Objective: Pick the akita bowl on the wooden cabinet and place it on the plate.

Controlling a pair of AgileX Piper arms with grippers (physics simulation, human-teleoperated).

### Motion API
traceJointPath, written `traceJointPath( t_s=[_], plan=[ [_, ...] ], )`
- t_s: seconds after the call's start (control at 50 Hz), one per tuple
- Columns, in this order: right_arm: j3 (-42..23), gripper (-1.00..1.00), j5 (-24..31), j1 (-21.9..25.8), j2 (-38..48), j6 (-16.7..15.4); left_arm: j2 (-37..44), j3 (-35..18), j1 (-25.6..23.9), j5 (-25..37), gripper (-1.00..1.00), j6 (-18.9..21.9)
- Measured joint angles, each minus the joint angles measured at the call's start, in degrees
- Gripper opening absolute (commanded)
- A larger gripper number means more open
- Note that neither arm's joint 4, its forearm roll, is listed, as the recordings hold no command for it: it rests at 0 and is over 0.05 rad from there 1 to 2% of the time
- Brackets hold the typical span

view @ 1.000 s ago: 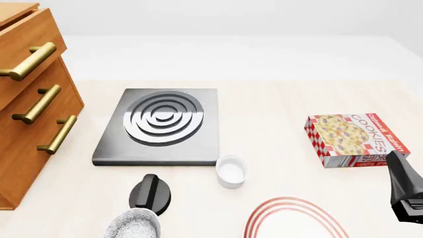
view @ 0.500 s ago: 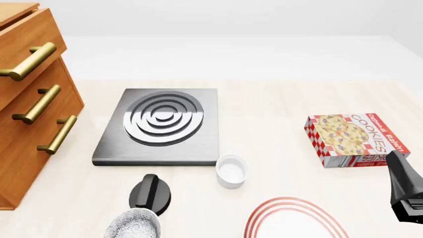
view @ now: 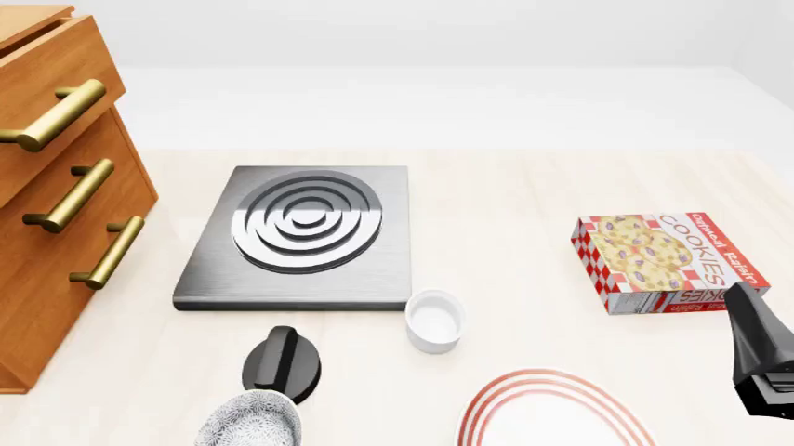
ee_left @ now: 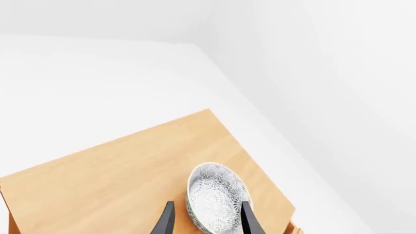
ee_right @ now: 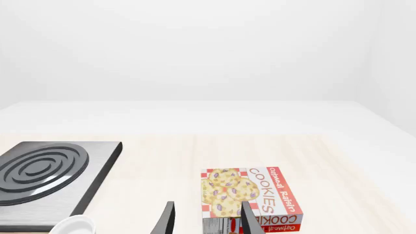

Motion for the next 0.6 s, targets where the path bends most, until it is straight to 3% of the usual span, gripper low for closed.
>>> traceJointPath(
  t_s=[0.6],
  plan=[
    [0.0,1.00,0.0,0.0,0.0,0.0,4.4,-2.4,-0.1,-0.2,1.00,-0.3]
  ],
)
